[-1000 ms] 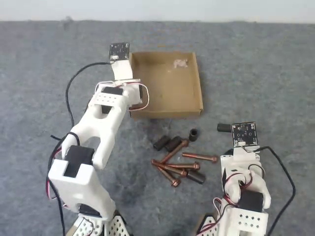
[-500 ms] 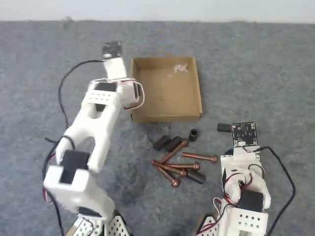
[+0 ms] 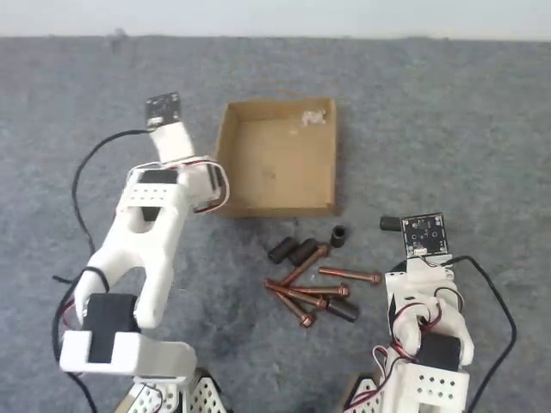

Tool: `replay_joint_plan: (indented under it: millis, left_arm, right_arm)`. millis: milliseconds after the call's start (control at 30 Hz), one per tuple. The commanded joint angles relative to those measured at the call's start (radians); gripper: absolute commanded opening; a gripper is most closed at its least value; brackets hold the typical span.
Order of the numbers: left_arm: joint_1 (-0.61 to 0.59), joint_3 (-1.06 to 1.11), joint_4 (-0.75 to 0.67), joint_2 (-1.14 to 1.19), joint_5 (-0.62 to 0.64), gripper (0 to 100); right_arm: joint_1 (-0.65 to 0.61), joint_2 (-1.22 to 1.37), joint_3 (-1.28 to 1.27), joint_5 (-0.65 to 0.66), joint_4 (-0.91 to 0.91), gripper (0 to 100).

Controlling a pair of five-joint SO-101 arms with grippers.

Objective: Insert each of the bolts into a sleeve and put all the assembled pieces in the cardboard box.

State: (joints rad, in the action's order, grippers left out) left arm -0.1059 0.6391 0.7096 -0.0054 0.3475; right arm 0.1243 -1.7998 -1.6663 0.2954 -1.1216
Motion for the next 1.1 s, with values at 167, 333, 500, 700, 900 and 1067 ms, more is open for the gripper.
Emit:
replay_joint_plan:
  millis: [167, 333, 500, 700, 900, 1067]
  left_arm:
    - [-0.091, 0.015, -0.008, -0.063, -0.009, 14]
    - [-0.086, 0.021, -0.006, -0.124, -0.008, 14]
    - [-0.084, 0.073, -0.005, -0.265, 0.012, 14]
    - [-0.089, 0.087, 0.149, -0.476, 0.092, 14]
    - [-0.109, 0.266, 0.097, -0.516, 0.091, 14]
    - [-0.146, 0.375, -0.031, -0.516, 0.025, 1]
  right_arm:
    - [-0.008, -0.010, -0.017, 0.015, 0.025, 0.6]
    - [-0.008, -0.008, -0.017, 0.020, 0.019, 0.6]
    - [-0.008, -0.008, -0.017, 0.018, 0.019, 0.6]
    - [-0.008, -0.008, -0.017, 0.018, 0.018, 0.6]
    - [-0.007, -0.008, -0.017, 0.015, 0.018, 0.6]
    - [-0.036, -0.015, -0.017, 0.014, 0.022, 0.6]
